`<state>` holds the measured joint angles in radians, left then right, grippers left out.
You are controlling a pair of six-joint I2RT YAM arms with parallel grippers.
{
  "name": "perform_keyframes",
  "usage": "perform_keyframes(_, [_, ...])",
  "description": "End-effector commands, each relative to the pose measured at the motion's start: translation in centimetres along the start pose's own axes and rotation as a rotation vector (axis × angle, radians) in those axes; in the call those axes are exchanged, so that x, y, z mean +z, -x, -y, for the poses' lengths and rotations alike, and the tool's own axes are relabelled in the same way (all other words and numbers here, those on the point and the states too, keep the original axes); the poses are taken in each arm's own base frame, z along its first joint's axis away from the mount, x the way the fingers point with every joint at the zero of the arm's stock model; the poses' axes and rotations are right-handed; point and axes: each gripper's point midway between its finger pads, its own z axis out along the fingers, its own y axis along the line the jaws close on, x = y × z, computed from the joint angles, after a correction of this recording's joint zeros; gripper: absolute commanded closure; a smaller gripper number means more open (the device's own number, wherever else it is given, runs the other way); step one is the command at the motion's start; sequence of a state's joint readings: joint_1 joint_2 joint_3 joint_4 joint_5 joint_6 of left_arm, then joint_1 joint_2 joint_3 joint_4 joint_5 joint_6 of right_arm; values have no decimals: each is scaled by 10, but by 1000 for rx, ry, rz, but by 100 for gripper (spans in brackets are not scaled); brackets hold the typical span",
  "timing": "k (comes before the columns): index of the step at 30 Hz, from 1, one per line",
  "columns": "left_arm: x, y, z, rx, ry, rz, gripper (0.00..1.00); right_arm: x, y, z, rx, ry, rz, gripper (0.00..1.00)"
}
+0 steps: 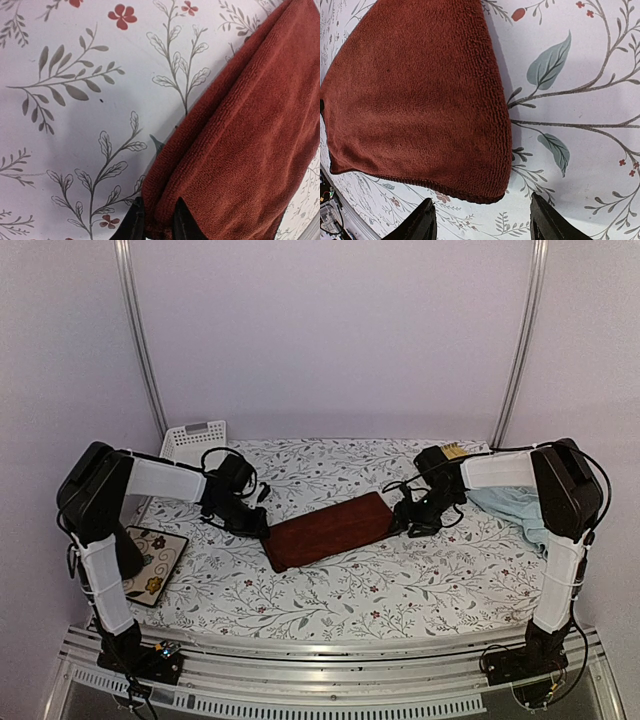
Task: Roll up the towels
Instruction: Rotate the towel at the center of the board.
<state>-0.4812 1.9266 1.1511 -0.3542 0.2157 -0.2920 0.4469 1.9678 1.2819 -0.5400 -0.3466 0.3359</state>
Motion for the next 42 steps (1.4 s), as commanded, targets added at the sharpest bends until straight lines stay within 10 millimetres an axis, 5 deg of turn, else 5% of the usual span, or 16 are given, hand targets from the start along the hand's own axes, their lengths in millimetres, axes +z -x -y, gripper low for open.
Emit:
perform_keyframes(1, [8,-21,-6,-26,-20,-54,83,-13,1,-6,-22,-2,20,35])
perform_keyframes(5, [2,-31,-5,-59,-28,-58,94,-16,2,-8,-19,6,25,36])
perform_keyframes(16, [-21,-81,5,-205,17,-95,95,-12,8,-36,5,118,26,35])
perform_keyframes(21, [-24,-109,28,-234,30,-126,94,-2,12,-51,5,166,14,35])
perform_keyframes(31, [-23,-143,78,-302,-2,-145,94,23,20,-50,48,176,-8,35])
perform_keyframes(42, [-3,-178,136,-289,-69,-210,91,62,60,-60,20,217,13,36])
